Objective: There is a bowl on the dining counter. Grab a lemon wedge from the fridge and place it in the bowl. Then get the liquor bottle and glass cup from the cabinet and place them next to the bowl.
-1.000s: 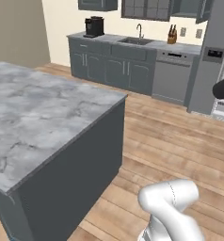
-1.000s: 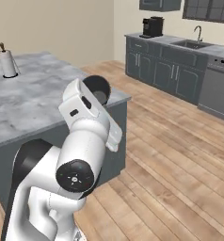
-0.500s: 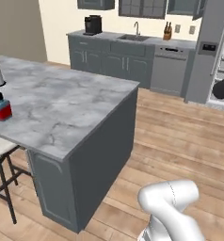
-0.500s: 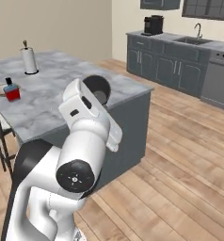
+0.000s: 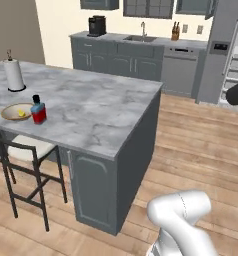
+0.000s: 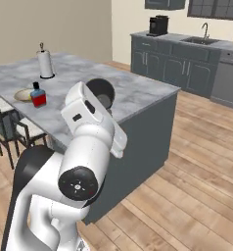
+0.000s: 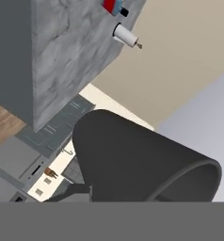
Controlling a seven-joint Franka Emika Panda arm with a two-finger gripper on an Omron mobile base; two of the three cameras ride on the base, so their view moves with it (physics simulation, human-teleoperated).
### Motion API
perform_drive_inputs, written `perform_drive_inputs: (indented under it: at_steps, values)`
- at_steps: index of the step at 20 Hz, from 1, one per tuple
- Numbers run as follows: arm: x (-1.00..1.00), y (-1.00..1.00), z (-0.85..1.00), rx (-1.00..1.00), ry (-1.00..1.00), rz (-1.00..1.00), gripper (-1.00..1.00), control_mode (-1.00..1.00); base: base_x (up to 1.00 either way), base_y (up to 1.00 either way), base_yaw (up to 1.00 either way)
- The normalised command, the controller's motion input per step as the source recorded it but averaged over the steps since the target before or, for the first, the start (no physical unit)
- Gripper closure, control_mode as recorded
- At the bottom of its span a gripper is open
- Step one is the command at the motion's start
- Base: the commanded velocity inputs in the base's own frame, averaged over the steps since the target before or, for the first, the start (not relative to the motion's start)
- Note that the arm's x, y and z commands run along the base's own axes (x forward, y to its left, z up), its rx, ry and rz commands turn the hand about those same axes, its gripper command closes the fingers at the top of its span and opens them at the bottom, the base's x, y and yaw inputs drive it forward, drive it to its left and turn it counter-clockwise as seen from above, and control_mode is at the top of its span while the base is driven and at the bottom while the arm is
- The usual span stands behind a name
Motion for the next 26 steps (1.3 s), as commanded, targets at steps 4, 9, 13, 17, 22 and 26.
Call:
perform_drive_inputs:
  at_steps: [4, 9, 13, 17, 22, 26]
  values:
    - [0.00, 0.00, 0.00, 0.00, 0.00, 0.00, 1.00, 1.00, -0.01, 1.00, -0.26]
    - [0.00, 0.00, 0.00, 0.00, 0.00, 0.00, 1.00, 1.00, 0.00, 1.00, -0.32]
    - [0.00, 0.00, 0.00, 0.00, 0.00, 0.00, 1.00, 1.00, 0.00, 1.00, -0.36]
    - [0.00, 0.00, 0.00, 0.00, 0.00, 0.00, 1.00, 1.00, 0.00, 1.00, -0.35]
    - [0.00, 0.00, 0.00, 0.00, 0.00, 0.00, 1.00, 1.00, 0.00, 1.00, -0.35]
    - [0.00, 0.00, 0.00, 0.00, 0.00, 0.00, 1.00, 1.00, 0.00, 1.00, -0.35]
